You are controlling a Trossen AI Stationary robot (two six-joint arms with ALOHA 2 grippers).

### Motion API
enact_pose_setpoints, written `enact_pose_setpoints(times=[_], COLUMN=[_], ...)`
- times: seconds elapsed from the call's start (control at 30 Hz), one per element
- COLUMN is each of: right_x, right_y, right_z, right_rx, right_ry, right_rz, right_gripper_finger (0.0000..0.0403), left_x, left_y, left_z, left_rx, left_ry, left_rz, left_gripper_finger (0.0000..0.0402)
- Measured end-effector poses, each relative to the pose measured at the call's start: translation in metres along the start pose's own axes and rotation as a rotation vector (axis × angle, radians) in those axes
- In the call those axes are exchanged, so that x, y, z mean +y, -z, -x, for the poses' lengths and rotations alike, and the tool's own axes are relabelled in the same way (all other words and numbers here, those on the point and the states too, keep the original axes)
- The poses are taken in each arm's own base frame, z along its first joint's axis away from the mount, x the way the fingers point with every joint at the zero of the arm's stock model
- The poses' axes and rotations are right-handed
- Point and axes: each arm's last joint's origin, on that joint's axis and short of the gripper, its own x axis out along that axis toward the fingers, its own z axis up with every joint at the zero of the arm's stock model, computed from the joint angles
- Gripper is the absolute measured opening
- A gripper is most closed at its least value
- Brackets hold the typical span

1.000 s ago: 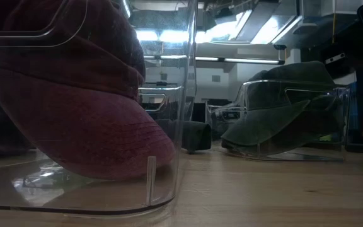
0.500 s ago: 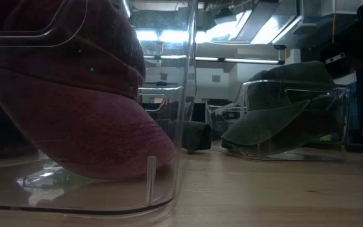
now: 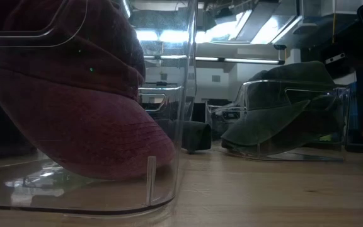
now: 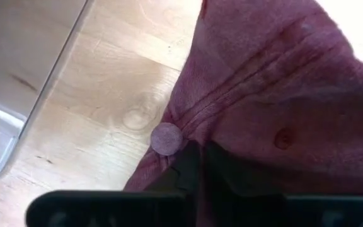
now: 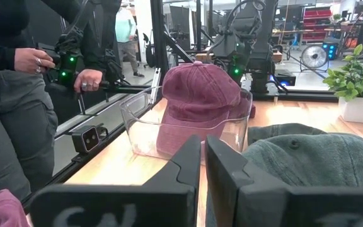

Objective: Pick & Place hat
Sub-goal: Put the top red cap into the left transparent bin

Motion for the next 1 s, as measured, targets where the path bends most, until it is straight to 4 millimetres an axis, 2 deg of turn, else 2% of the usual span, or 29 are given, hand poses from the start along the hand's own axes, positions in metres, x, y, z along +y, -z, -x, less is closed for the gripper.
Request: enact_pose_setpoints(times=[0.33, 0.63, 1.0], right_x=[0.000, 0.000, 0.000], right_y=[0.000, 0.000, 0.000], right_z=[0.000, 0.000, 0.000], right_rx=[0.000, 0.000, 0.000], right_ry=[0.000, 0.000, 0.000], right_rz=[0.000, 0.000, 0.000], right_gripper_finger=[0.0026, 0.0026, 0.0026], left_x=[0.005, 0.026, 0.054], left_y=[-0.006, -0.015, -0.034], left_z=[0.008, 0.021, 0.047], left_rx=[0.024, 0.011, -0.048], left_ry=[0.039, -0.047, -0.163], left_rz=[0.128, 0.188, 0.290], left_gripper_finger=[0.0005, 0.0003, 0.0003])
